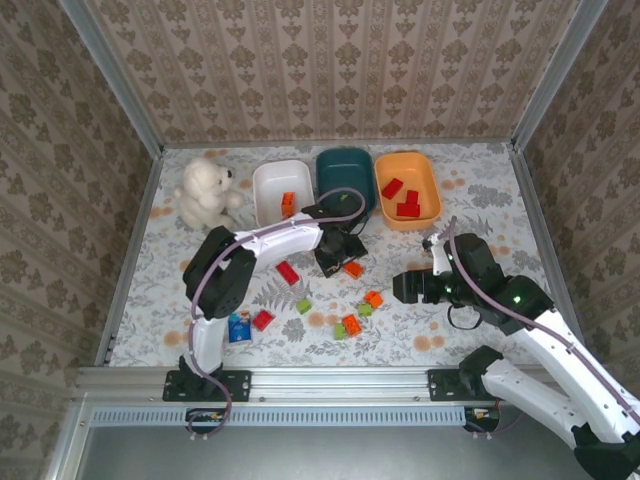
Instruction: Sort the legos into containers by color
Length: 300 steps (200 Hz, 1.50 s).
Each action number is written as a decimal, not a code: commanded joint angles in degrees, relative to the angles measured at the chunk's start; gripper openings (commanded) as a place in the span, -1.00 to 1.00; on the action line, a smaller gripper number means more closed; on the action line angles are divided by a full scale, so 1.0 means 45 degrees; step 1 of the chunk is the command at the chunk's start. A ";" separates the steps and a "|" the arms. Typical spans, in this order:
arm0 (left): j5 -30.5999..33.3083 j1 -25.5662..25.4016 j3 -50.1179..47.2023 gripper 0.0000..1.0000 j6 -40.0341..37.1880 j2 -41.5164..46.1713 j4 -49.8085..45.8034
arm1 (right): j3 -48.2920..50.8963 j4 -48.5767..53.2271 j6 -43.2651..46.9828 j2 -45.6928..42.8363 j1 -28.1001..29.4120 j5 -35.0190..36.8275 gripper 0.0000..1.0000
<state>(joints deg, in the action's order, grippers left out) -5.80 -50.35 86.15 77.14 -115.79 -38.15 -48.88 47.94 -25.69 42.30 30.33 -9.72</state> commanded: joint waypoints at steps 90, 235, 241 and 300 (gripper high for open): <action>0.0632 -0.0287 0.1601 -0.56 0.2131 -0.1585 -0.1776 | -0.0313 0.0736 -0.0141 -0.0065 0.0097 0.0186 0.65; 0.2423 0.4347 0.5461 -0.70 -0.7205 -0.0901 -0.3373 | -0.1222 -0.0841 0.0050 0.2366 0.0112 -0.0540 0.64; 0.2297 0.4487 0.5836 -0.70 -0.7378 -0.1230 -0.3519 | -0.1286 -0.0895 0.0028 0.2461 0.0097 -0.0538 0.64; 0.1505 0.4855 0.7876 -0.64 -0.8228 -0.3342 -0.4110 | -0.1560 -0.1151 -0.0233 0.3133 0.0116 -0.0407 0.64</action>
<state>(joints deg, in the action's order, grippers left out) 3.31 -28.62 118.50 43.68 -129.12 -53.28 -53.98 43.55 -25.74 55.70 30.55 -11.03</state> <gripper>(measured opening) 0.206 0.821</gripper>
